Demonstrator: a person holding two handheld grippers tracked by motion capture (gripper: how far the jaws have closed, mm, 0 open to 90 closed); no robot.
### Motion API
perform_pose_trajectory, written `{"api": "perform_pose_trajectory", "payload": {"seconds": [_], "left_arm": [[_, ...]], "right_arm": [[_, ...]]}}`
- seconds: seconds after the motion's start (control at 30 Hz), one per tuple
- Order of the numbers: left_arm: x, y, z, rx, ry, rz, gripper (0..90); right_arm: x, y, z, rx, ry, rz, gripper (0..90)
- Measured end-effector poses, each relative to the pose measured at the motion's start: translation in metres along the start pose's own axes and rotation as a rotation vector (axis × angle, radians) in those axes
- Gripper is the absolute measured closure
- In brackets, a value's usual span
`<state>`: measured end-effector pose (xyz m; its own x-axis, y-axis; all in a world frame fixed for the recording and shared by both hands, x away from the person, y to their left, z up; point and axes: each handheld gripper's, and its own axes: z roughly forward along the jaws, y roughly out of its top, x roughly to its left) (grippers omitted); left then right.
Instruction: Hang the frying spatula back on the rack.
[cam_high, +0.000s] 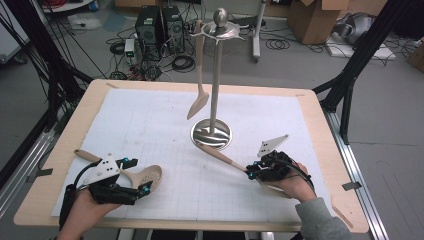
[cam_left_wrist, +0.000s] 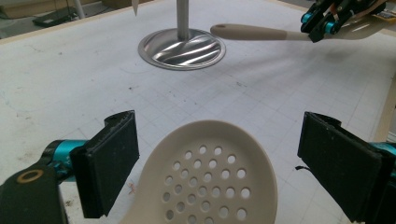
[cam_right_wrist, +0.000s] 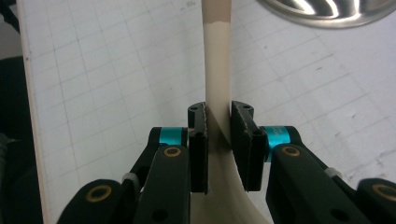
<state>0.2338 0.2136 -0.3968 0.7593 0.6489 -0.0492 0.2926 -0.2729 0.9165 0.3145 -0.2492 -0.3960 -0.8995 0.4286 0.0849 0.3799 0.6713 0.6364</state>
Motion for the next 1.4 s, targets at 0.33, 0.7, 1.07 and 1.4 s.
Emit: {"api": "perform_pose_trajectory", "payload": {"seconds": [0.33,0.7,1.07,1.4], "left_arm": [[0.001,-0.002,-0.003,-0.002,0.006,-0.006,12.8],[-0.004,0.003,-0.009,-0.04,-0.025,-0.016,12.8],[-0.005,0.002,-0.012,-0.038,-0.016,-0.013,12.8],[-0.004,-0.001,-0.012,-0.031,-0.008,-0.017,12.8]], "right_arm": [[-0.005,0.001,-0.019,-0.115,0.007,0.01,77.8],[-0.012,0.005,-0.049,-0.219,0.0,0.003,77.8],[-0.018,0.01,-0.07,-0.327,0.008,0.004,77.8],[-0.019,0.016,-0.095,-0.365,-0.019,0.001,77.8]]}}
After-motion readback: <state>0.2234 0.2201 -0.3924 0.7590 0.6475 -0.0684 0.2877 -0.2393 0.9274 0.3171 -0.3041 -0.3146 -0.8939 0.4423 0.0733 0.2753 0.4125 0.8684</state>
